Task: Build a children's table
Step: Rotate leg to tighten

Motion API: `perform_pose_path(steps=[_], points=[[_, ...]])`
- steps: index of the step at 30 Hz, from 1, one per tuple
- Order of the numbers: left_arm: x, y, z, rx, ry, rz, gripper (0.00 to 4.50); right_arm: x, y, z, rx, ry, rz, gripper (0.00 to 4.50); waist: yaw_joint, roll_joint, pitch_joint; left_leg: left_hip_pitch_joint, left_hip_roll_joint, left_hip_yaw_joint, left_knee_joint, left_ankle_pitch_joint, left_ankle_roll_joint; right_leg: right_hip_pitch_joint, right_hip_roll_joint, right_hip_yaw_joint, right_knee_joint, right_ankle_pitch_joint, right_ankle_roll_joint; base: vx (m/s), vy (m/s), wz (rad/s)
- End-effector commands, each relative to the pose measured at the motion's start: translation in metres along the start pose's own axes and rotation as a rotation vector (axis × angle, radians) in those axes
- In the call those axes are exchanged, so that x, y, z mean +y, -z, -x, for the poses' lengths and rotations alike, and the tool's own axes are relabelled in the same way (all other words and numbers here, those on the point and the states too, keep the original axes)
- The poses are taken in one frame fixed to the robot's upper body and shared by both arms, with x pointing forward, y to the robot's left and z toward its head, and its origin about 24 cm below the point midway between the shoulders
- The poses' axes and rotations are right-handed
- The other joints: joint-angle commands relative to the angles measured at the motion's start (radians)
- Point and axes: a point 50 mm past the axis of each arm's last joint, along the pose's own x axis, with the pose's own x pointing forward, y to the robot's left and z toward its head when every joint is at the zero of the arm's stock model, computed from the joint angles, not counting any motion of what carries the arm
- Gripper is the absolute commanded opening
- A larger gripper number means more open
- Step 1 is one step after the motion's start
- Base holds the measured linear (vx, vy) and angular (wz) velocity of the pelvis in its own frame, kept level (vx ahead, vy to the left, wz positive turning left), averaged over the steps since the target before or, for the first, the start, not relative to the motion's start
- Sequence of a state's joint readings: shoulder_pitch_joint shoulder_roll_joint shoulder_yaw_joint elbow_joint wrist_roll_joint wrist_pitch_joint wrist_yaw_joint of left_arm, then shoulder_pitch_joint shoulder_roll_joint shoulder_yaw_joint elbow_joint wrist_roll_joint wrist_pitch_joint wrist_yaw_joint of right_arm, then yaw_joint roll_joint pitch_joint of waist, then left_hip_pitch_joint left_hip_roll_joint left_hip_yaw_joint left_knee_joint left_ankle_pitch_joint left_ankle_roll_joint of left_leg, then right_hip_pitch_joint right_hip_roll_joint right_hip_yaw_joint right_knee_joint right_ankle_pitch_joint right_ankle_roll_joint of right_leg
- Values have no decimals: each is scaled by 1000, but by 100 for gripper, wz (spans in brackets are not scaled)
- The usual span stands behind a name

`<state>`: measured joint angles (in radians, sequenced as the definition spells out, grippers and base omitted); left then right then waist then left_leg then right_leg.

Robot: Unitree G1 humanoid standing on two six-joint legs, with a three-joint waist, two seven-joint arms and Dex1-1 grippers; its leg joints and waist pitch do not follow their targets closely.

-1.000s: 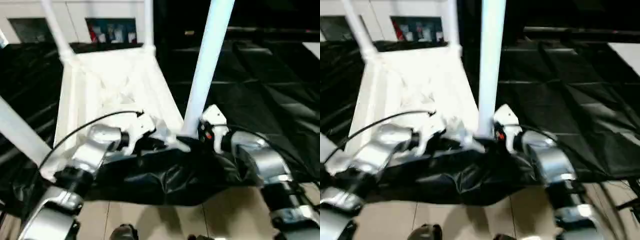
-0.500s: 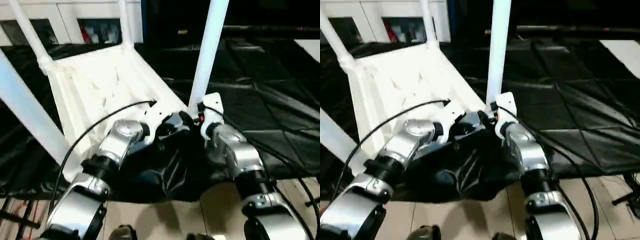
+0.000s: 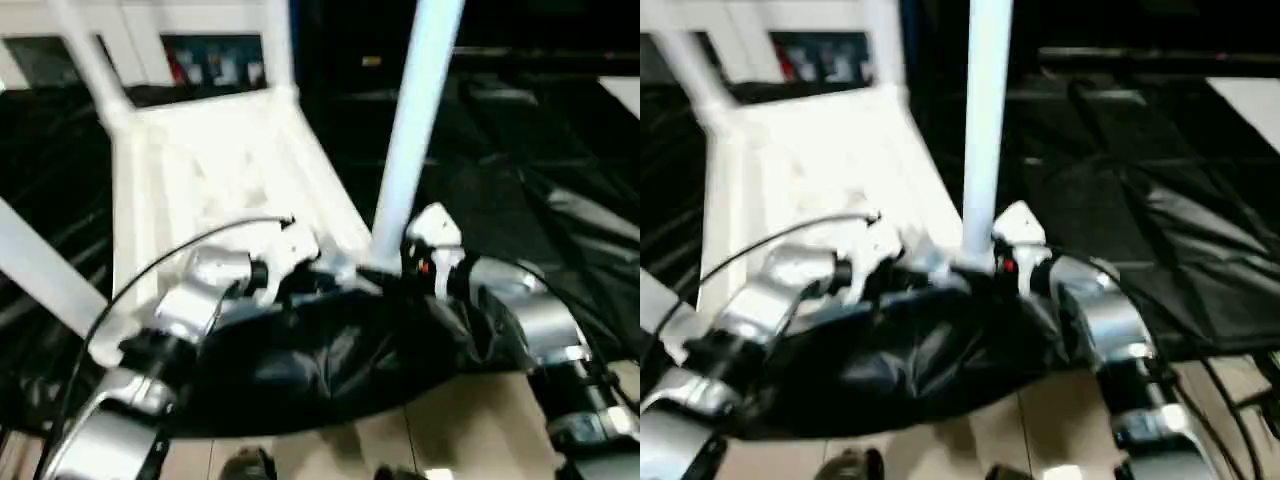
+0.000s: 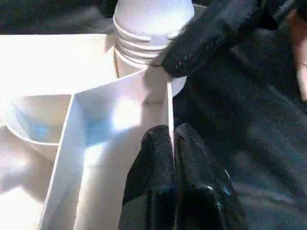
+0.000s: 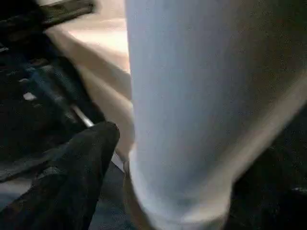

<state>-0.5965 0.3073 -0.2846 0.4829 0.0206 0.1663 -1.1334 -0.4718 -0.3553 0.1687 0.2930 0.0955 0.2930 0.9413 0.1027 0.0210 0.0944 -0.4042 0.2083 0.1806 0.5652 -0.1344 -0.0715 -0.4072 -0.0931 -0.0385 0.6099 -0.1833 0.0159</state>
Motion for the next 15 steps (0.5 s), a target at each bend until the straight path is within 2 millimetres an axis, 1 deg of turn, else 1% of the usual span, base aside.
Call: perform_pose_path(steps=[1,3,5,7,8,10,11,12,14,15], points=[[-11,-17,-13,-54,109,-68,0,15,-8,-10,-27,-119,39,382,-4,-10,-71,29,17,3,-60,-258,48,38,-34,27,-72,-184,-233,0,0,0],[-12,-14,-11,-44,118,-69,0,15,-7,-8,-18,-132,40,358,-4,-9,-71,29,17,2,-62,-264,41,38,-36,27,-72,-194,-231,0,0,0],[-11,-10,-7,-29,110,-69,0,16,-7,-7,-16,-153,25,351,-3,-11,-71,29,16,2,-62,-263,40,38,-37,28,-73,-201,-228,0,0,0],[-11,-9,-6,-24,109,-69,0,16,-7,-7,-14,-161,22,325,-2,-11,-74,27,16,2,-59,-238,45,39,-36,27,-69,-170,-231,0,0,0],[-11,-9,-6,-24,109,-69,0,16,-7,-7,-14,-161,22,325,-2,-10,-74,26,16,2,-59,-231,46,40,-36,27,-68,-161,-232,0,0,0],[-10,-9,-5,-22,100,-65,0,17,-7,-7,-10,-175,17,309,-1,-11,-76,27,15,3,-57,-216,51,40,-35,26,-66,-139,-236,0,0,0],[-9,-9,-5,-29,88,-54,0,22,-4,-10,-8,-187,7,309,0,-13,-76,27,15,3,-56,-213,54,40,-35,26,-66,-133,-240,0,0,0],[-8,-10,-5,-35,83,-47,0,23,-3,-12,-13,-181,0,286,0,-15,-78,26,14,4,-55,-210,56,42,-35,26,-65,-133,-241,0,0,0],[-5,-13,-8,-56,41,-19,0,22,0,-20,-27,-102,-38,278,1,-13,-77,26,14,4,-56,-211,55,41,-36,26,-65,-141,-241,0,0,0],[0,-15,-13,-62,-21,7,0,18,3,-30,-30,31,-76,272,-3,-14,-75,26,13,4,-59,-225,40,36,-36,26,-68,-179,-235,0,0,0]])
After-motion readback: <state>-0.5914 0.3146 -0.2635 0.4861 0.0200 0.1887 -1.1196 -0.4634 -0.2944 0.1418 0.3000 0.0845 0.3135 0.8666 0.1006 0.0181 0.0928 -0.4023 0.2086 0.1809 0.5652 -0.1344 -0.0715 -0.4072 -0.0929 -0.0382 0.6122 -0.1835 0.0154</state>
